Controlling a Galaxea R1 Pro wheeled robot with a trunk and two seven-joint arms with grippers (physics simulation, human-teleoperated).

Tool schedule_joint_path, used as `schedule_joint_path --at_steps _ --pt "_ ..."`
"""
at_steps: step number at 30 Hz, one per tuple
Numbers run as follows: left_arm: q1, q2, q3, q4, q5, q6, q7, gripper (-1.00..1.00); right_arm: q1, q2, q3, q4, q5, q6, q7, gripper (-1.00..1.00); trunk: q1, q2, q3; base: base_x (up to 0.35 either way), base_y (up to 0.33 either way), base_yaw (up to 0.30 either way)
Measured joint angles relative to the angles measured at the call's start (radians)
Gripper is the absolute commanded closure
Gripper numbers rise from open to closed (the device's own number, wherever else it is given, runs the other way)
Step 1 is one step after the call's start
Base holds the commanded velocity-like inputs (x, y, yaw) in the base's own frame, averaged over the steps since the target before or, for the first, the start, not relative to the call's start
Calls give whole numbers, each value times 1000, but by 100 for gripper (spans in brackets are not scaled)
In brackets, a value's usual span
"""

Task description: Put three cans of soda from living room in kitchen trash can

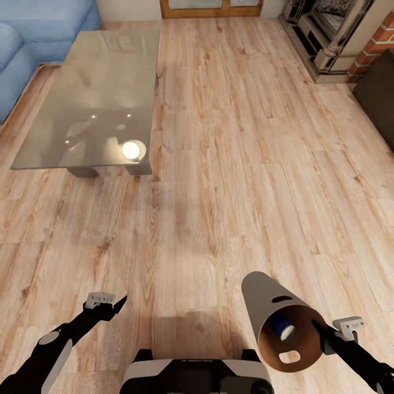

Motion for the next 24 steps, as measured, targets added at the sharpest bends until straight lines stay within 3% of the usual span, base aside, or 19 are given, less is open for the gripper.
schedule_joint_path --at_steps 15,21,24 --pt "1 0 -1 0 -1 -1 1 -100 0 -1 -3 -2 -1 0 1 100 -57 105 47 0 0 0" --pt "1 0 -1 2 -2 -16 2 -100 0 -5 -31 -34 -57 2 6 100 -81 147 66 0 0 0" --pt "1 0 -2 3 -3 -32 2 -100 -1 -3 -34 -116 -60 25 3 100 -92 168 75 0 0 0"
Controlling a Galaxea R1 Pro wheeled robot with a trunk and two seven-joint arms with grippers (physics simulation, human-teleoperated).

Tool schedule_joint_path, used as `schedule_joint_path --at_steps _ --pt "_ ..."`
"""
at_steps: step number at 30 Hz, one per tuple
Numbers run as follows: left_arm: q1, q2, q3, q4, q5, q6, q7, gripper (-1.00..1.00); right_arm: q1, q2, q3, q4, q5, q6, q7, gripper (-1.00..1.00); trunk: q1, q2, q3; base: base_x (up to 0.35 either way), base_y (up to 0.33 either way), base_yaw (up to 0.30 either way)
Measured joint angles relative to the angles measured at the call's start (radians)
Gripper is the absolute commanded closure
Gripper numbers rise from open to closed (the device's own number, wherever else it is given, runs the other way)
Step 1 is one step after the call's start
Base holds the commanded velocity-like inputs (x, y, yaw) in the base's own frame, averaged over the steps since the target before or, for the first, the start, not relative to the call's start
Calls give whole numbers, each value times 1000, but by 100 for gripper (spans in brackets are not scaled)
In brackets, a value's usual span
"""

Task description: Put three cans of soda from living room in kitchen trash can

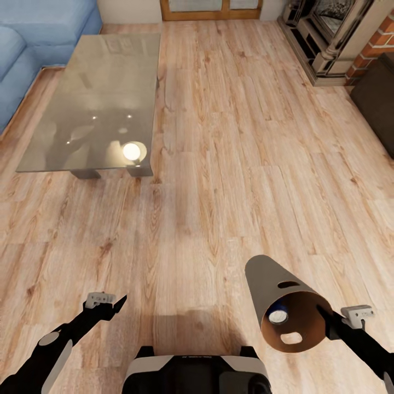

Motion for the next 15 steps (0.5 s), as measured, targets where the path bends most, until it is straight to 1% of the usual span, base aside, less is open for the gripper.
schedule_joint_path --at_steps 1,2,3,4,5,7,8,9,11,13,14,15 --pt "0 0 0 0 0 -3 0 -100 -2 1 0 -44 -13 33 0 100 -4 7 3 0 0 0" --pt "0 0 0 1 0 -4 0 -100 -3 2 2 -68 -29 60 2 100 -8 14 6 0 0 0" --pt "0 0 0 1 -1 -6 2 -100 -5 2 5 -103 -15 114 2 100 -12 21 9 0 0 0" --pt "0 0 0 1 -1 -6 3 -100 -6 2 6 -120 -6 140 1 100 -15 28 13 0 0 0" --pt "0 0 0 1 -1 -7 4 -100 -8 2 8 -153 3 184 1 100 -19 35 16 0 0 0" --pt "0 0 0 2 -1 -8 5 -100 -17 1 11 -213 -12 243 1 100 -27 49 22 0 0 0" --pt "0 0 0 2 -1 -8 5 -100 -23 0 13 -225 -25 259 3 100 -31 56 25 0 0 0" --pt "0 0 1 2 -1 -8 5 -100 -40 -1 21 -236 -14 296 3 100 -34 63 28 0 0 0" --pt "0 0 0 2 -1 -8 5 -100 -80 -2 51 -249 2 375 2 100 -38 70 31 0 0 0" --pt "0 0 0 1 -1 -8 4 -100 -99 0 102 -252 -5 427 4 100 -38 70 31 0 0 0" --pt "0 0 0 1 -1 -8 4 -100 -102 1 112 -252 -9 436 4 100 -38 70 31 0 0 0" --pt "0 0 0 1 0 -8 2 -100 -106 1 121 -252 0 440 -2 100 -38 70 31 0 0 0"
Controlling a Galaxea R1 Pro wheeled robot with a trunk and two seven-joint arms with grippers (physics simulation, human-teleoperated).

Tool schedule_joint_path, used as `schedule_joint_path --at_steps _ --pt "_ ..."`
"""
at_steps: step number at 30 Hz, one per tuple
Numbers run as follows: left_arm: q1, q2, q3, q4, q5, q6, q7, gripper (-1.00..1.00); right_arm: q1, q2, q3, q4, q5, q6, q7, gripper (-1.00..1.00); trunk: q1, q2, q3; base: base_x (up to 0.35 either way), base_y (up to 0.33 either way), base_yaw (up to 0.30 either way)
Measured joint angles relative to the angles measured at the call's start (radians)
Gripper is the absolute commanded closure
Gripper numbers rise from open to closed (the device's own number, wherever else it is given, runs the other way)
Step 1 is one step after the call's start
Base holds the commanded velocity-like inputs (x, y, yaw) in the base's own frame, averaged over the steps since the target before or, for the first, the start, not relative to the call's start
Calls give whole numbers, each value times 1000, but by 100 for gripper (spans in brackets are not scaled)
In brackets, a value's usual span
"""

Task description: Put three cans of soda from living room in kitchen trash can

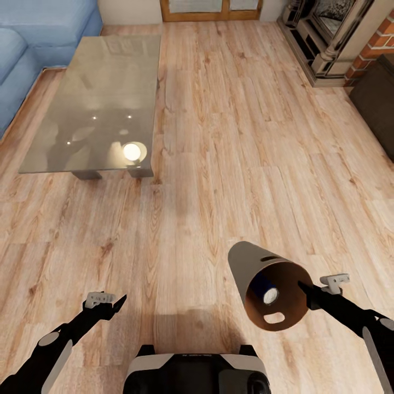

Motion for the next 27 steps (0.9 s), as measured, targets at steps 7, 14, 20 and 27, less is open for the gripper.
schedule_joint_path --at_steps 7,14,20,27 --pt "0 0 2 0 4 2 -4 -100 -6 1 14 3 14 9 -9 100 0 0 0 0 160 0" --pt "0 0 2 0 4 5 -3 -100 -6 2 20 4 15 10 -11 100 0 0 0 0 268 0" --pt "0 0 1 7 4 2 -1 -100 -5 2 20 4 13 8 -11 100 0 0 0 0 281 0" --pt "0 0 1 9 4 2 3 -100 -5 14 45 4 13 9 -12 100 0 0 0 0 269 124"
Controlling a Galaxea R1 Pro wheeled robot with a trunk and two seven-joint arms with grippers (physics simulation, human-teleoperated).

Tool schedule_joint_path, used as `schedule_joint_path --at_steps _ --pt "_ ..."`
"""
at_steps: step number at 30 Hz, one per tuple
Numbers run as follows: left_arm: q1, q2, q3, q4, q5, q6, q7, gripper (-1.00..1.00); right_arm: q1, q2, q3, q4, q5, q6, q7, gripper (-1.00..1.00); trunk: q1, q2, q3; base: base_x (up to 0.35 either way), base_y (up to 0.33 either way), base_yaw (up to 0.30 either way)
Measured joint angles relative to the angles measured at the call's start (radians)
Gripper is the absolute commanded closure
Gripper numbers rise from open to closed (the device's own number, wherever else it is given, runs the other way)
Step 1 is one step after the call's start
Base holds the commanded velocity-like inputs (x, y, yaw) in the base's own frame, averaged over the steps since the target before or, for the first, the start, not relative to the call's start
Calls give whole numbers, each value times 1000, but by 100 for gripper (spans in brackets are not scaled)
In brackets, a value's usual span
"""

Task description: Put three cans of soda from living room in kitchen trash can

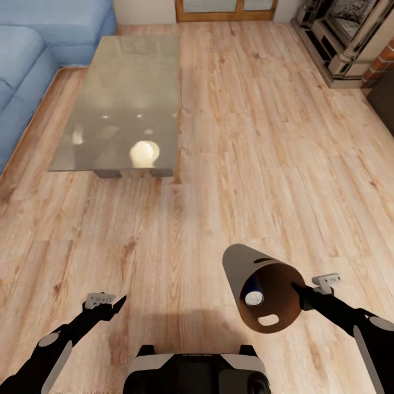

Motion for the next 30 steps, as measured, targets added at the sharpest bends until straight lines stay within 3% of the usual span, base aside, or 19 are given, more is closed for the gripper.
schedule_joint_path --at_steps 20,30 --pt "0 0 0 17 -1 1 -1 -100 0 1 7 1 1 -2 0 100 0 0 0 2 259 243" --pt "-1 0 0 32 0 1 -6 -100 0 3 7 1 1 -2 -1 100 0 0 0 106 280 228"
